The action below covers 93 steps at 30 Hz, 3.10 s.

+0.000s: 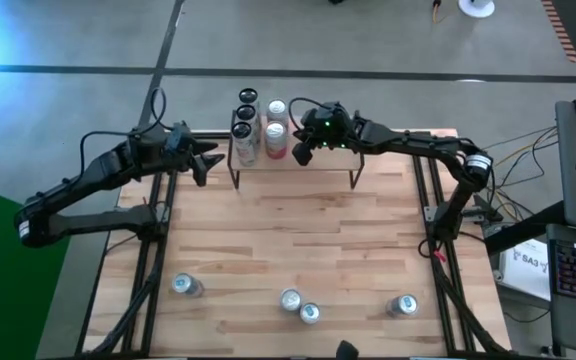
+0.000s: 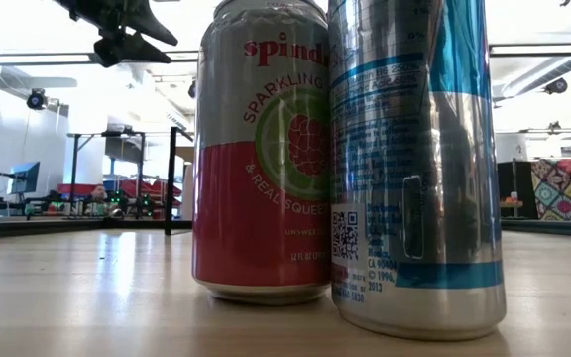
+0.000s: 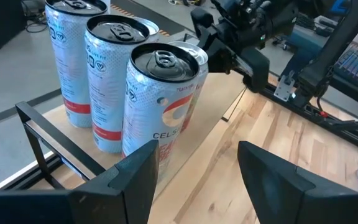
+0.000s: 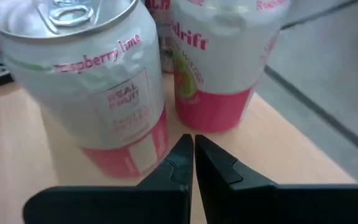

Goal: Place canned beverage on shelf
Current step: Put the top pink-white soda can on the shelf aligned with the other pink-white soda can, then put the pink-white soda can on the shelf aligned with the other pink-white soda cans

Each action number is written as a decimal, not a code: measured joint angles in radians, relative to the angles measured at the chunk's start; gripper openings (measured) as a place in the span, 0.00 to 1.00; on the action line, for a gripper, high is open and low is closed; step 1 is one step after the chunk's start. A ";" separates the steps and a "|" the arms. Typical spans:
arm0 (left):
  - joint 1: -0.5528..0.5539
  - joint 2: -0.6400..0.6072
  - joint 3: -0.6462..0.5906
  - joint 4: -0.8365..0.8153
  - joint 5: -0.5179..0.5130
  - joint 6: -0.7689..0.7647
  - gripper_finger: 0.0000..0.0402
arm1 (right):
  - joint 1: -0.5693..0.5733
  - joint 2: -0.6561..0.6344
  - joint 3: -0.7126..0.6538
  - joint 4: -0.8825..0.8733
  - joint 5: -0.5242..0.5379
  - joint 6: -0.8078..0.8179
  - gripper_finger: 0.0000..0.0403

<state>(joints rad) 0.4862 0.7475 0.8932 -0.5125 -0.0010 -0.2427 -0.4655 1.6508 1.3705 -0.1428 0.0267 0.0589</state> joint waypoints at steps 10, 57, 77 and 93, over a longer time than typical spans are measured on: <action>0.000 -0.004 0.000 0.000 0.000 0.015 0.51 | 0.097 -0.016 0.001 -0.003 -0.130 0.030 0.02; 0.000 0.020 0.000 0.002 -0.009 -0.004 0.51 | 0.154 -0.088 0.014 -0.083 0.001 0.113 0.02; -0.439 0.059 -0.059 0.155 -0.253 -0.232 0.51 | 0.439 -0.326 -0.244 -0.054 -0.008 0.351 0.02; -0.834 0.356 -0.022 0.349 -0.286 -0.439 0.51 | 0.642 -0.289 -0.255 -0.054 0.005 0.438 0.32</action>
<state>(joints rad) -0.3473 1.1038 0.8716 -0.1632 -0.2871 -0.6814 0.1768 1.3618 1.1157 -0.1967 0.0320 0.4974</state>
